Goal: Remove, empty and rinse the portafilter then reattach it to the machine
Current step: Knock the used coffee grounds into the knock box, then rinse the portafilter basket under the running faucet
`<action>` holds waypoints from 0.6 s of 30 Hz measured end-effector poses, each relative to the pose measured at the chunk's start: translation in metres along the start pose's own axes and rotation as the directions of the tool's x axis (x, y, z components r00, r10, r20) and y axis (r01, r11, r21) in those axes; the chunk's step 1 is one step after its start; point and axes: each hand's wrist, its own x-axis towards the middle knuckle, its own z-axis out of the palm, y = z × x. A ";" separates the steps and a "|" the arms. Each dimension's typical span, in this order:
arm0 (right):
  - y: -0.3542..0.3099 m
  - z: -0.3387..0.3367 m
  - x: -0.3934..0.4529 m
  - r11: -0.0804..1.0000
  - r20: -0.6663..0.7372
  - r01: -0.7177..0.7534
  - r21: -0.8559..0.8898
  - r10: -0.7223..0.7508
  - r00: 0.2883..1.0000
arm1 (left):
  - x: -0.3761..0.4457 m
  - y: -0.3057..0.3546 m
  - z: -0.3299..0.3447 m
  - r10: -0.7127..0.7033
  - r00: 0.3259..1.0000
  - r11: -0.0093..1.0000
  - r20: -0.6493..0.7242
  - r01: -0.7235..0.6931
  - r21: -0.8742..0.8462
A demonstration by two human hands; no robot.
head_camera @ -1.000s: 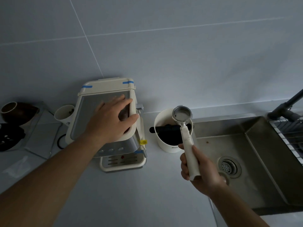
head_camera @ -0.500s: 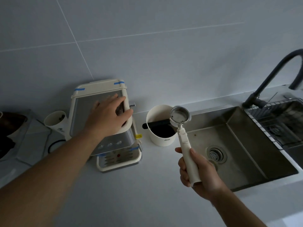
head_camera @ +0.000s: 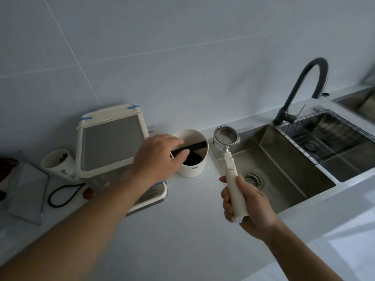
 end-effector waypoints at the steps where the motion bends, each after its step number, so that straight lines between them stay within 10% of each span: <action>1: -0.002 -0.003 -0.002 1.000 -0.003 0.004 0.002 -0.004 1.000 | -0.003 0.016 0.009 -0.028 0.999 0.994 0.046 0.033 -0.108; 7: -0.015 -0.025 -0.008 0.999 -0.012 0.042 -0.004 -0.042 0.999 | 0.000 0.085 0.056 -0.174 0.913 0.682 0.369 0.382 -0.623; 18: -0.082 -0.131 0.005 0.998 0.035 -0.020 -0.060 0.022 0.999 | 0.056 0.185 0.148 -0.286 0.805 0.336 0.520 0.592 -0.733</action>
